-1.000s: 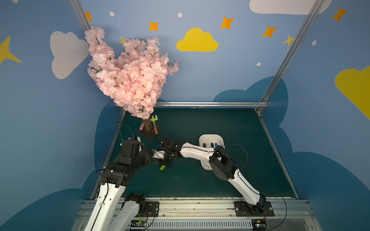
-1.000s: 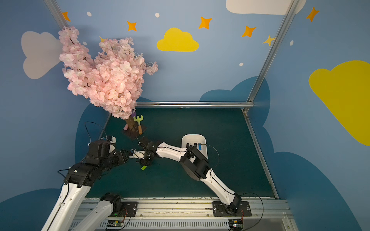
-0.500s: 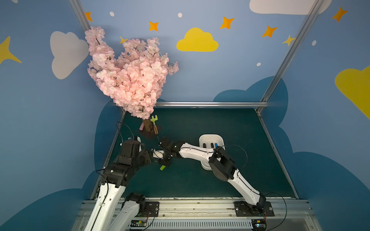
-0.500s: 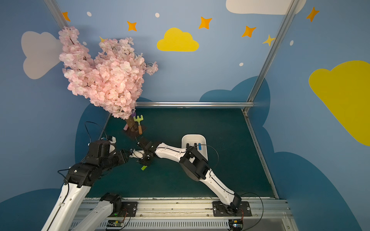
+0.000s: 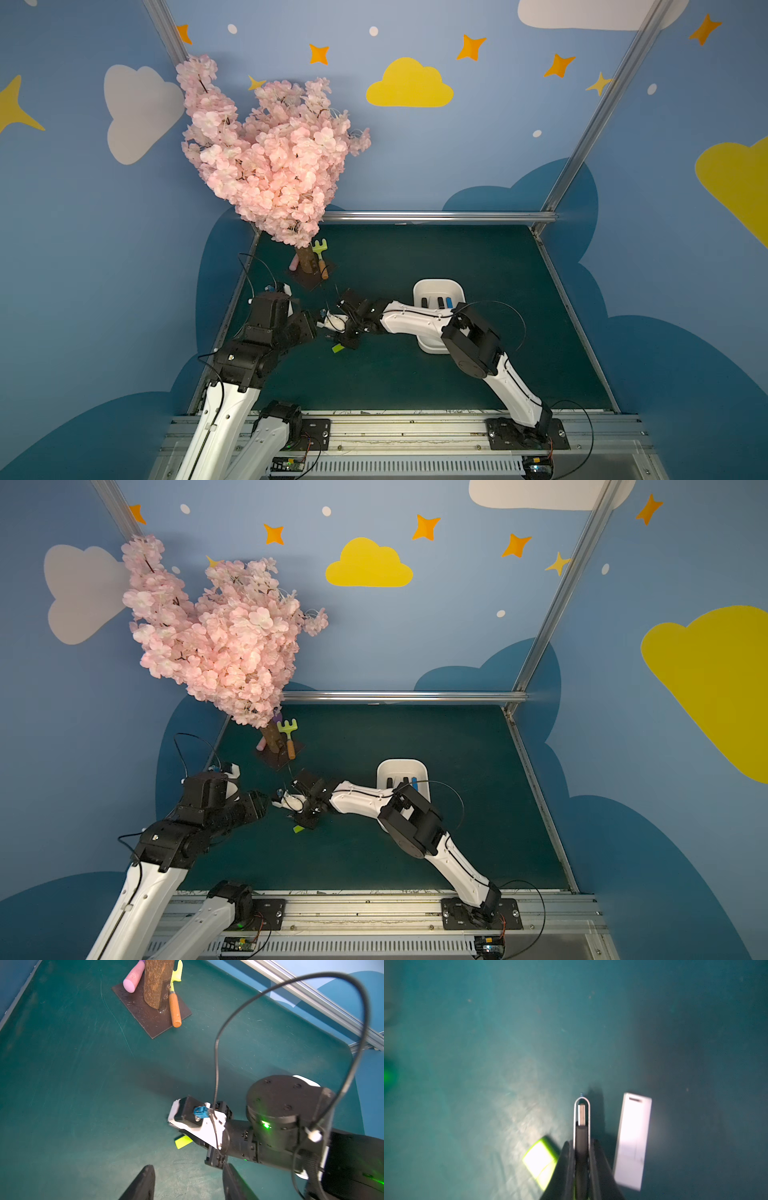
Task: Put the usb flash drive into the storage box
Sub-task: Pick up the USB flash from the center of the board, then place the USB flash in the storage box.
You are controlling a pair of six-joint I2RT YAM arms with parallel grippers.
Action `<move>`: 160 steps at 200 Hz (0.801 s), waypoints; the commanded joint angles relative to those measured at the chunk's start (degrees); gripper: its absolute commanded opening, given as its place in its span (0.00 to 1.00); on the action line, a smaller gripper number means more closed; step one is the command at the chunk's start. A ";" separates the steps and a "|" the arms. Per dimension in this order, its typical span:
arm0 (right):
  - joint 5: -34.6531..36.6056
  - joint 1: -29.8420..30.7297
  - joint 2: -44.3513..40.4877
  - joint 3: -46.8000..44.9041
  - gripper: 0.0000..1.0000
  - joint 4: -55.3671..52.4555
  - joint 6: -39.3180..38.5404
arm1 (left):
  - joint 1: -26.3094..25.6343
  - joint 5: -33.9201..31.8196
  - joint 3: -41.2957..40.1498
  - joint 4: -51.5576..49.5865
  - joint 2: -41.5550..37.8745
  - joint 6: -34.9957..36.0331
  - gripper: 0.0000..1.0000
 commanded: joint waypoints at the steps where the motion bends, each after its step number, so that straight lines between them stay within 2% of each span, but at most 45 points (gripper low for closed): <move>1: -0.53 -1.34 -7.57 -3.06 0.05 3.36 6.38 | 0.20 -0.34 -0.54 0.39 -0.46 0.24 0.56; 46: 2.41 -4.23 -19.75 -14.19 0.05 5.61 13.93 | 0.16 0.17 -0.59 0.48 -0.40 0.32 0.56; 66: 7.83 -5.61 -26.72 -19.93 0.05 3.82 17.22 | 0.04 0.37 -0.58 0.56 -0.38 0.36 0.56; 113: 29.15 -8.87 -42.13 -31.24 0.07 -8.15 27.48 | -0.04 1.17 -0.75 0.98 -0.39 0.63 0.56; 134: 31.46 -11.52 -47.13 -36.32 0.07 -11.32 32.75 | 0.06 1.38 -0.81 0.93 -0.13 0.54 0.56; 160: 34.43 -14.76 -51.82 -44.46 0.06 -9.94 39.06 | 0.01 1.25 -0.87 0.92 -0.51 0.53 0.56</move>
